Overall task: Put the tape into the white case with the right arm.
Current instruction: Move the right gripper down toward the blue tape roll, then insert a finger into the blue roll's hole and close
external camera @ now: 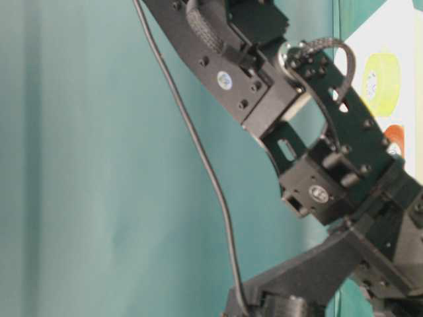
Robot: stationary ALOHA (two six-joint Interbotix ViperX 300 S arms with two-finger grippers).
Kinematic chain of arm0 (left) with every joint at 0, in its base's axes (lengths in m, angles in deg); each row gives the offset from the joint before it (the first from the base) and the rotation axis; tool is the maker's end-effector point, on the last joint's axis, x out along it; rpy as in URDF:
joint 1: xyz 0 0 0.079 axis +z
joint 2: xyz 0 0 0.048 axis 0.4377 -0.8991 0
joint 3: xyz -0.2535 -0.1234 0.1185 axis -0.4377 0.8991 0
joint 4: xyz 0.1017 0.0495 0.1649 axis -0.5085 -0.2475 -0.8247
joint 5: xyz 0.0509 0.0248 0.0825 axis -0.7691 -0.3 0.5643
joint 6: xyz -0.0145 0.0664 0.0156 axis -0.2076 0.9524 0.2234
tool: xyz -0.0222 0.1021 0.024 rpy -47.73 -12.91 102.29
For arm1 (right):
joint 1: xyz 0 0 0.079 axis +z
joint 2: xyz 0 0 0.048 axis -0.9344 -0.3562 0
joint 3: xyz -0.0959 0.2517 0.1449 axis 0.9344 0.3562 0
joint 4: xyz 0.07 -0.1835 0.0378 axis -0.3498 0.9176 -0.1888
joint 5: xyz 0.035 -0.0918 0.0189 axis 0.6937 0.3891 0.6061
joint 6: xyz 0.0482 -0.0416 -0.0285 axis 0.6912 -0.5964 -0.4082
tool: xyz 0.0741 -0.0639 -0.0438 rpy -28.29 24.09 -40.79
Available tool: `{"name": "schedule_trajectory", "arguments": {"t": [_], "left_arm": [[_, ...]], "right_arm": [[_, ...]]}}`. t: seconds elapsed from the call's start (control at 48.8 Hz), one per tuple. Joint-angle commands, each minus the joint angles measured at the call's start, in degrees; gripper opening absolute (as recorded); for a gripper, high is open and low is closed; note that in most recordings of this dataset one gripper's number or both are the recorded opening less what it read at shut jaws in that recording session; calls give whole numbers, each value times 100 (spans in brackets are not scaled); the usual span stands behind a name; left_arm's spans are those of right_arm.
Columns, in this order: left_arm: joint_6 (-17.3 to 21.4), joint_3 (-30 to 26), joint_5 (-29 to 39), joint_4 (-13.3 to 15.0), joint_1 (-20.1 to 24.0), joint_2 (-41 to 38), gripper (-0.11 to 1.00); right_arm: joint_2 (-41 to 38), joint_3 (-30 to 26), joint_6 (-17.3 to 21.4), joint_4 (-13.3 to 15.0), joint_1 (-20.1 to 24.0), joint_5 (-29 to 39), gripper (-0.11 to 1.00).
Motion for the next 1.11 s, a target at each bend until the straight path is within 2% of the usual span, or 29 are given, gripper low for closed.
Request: {"name": "schedule_trajectory", "arguments": {"t": [0.0, 0.123, 0.287, 0.39, 0.738, 1.087], "left_arm": [[9, -70, -53, 0, 9, -44, 0], [9, -70, -53, 0, 0, -44, 0], [9, -70, -53, 0, 9, -44, 0], [9, -70, -53, 0, 9, -44, 0], [9, -70, -53, 0, 9, -35, 0], [9, -70, -62, 0, 9, -44, 0]], "right_arm": [[79, -88, -9, 9, -9, -9, 70], [79, -88, 0, 9, 0, -9, 54], [79, -88, 0, 9, 0, -9, 16], [79, -88, 0, 9, 0, -9, 2], [229, -79, 0, 9, 88, 229, 1], [967, -44, 9, 0, 123, 861, 1]]}}
